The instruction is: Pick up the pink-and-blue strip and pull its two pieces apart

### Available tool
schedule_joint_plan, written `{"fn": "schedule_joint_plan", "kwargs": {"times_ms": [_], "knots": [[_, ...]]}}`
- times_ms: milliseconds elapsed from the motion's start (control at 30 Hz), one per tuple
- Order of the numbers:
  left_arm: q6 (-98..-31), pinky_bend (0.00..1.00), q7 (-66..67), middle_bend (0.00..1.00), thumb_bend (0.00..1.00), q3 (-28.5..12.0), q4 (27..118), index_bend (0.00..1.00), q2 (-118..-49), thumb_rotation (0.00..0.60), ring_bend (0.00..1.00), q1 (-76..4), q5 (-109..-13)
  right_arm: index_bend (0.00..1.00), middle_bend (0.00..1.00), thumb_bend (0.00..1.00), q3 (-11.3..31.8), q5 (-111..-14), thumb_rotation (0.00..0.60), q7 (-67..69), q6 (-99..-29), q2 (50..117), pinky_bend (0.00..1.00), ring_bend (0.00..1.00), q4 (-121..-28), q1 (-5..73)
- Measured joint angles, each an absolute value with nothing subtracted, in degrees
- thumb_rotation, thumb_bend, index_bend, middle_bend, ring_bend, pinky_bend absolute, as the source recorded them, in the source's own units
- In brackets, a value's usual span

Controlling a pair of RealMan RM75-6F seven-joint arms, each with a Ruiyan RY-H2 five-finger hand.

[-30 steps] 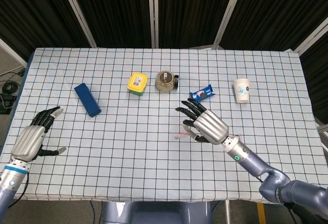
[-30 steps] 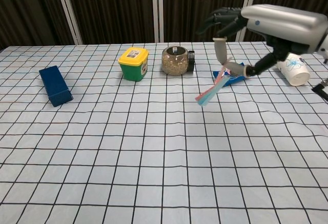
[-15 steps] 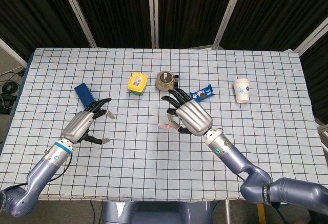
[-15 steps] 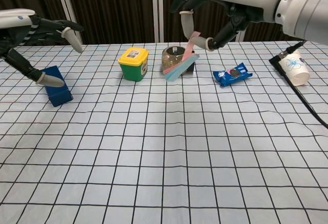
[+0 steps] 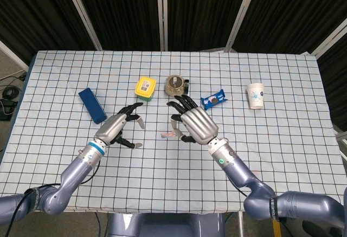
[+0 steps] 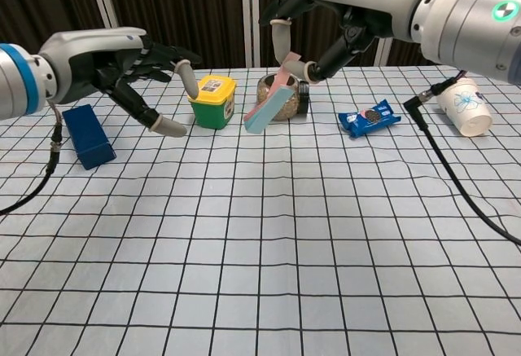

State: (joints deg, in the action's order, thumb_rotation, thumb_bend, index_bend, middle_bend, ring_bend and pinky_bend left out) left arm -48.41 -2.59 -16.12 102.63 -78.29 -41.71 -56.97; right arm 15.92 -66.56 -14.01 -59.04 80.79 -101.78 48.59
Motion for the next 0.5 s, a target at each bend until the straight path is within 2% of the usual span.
{"fn": "schedule_joint_plan", "kwargs": {"times_ms": [200, 500], "knots": [[-49.92, 0.0, 1.54, 0.0, 0.16, -16.7, 104.08, 0.5, -81.81, 0.6, 0.0, -44.58, -48.79, 0.7, 0.15, 0.41, 16.46, -64.72, 0.6, -14.73, -59.4, 80.87, 0.0, 0.0, -103.6, 48.58], [-52.96, 0.0, 5.46, 0.0, 0.23, -17.36, 105.28, 0.5, -85.38, 0.6, 0.0, -47.49, -44.06, 0.7, 0.15, 0.41, 16.72, -63.82, 0.6, -15.25, -59.45, 79.86, 0.0, 0.0, -105.8, 48.58]]}}
